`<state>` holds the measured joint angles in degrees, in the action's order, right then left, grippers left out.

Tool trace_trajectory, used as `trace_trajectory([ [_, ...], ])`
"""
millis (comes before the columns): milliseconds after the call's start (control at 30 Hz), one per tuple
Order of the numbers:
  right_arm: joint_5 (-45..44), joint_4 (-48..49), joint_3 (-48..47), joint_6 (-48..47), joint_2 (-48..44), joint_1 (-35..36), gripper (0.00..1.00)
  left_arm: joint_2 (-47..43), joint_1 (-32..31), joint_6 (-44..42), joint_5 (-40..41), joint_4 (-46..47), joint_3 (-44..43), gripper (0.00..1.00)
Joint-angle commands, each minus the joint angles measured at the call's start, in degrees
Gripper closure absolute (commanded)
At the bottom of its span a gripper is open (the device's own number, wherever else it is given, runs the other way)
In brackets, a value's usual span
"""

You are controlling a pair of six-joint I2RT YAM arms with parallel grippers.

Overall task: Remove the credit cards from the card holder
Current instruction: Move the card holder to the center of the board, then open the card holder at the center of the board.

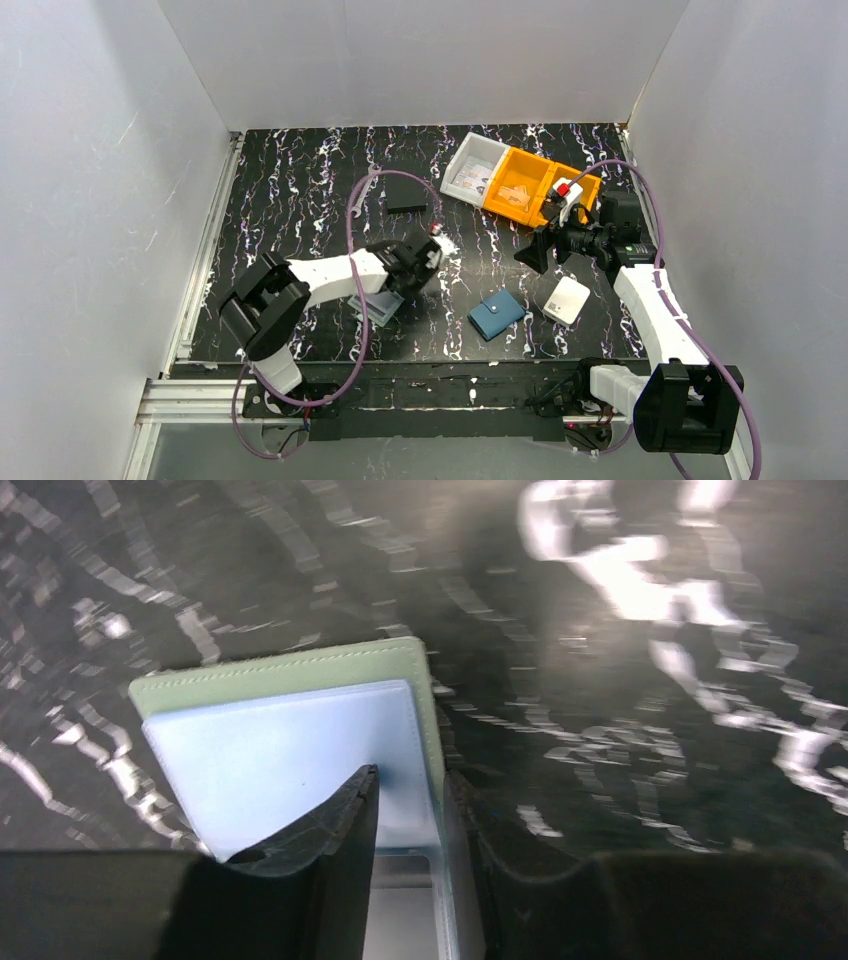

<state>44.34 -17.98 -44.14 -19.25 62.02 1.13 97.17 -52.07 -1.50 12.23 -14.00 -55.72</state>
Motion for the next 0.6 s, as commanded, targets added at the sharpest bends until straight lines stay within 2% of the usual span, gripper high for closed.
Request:
trace_trajectory([
  [0, 1.3, 0.8, -1.7, 0.0, 0.0, -0.2, 0.01, -1.2, 12.1, 4.2, 0.9, -9.5, -0.5, 0.73],
  [100, 1.4, 0.8, -1.8, -0.1, 0.0, -0.2, 0.02, -1.8, 18.7, 5.7, -0.7, -9.2, 0.1, 0.73],
  [200, 1.5, 0.6, -1.7, -0.2, -0.1, -0.2, 0.02, -3.3, 22.2, 5.6, -4.5, -7.8, 0.5, 0.72],
  [400, 1.2, 0.1, -1.7, -1.1, -0.1, -0.2, 0.02, -11.6, 22.3, 9.9, -17.7, -5.0, 0.2, 0.49],
  [500, 1.4, -1.1, -1.9, -3.0, 0.2, -0.2, 0.02, -17.9, 22.4, 14.9, -26.3, -0.9, 2.6, 0.42],
  [567, 2.7, -4.3, -2.5, -7.3, 0.7, -0.2, 0.02, -21.6, 22.3, 19.6, -32.5, 5.7, 6.8, 0.40],
])
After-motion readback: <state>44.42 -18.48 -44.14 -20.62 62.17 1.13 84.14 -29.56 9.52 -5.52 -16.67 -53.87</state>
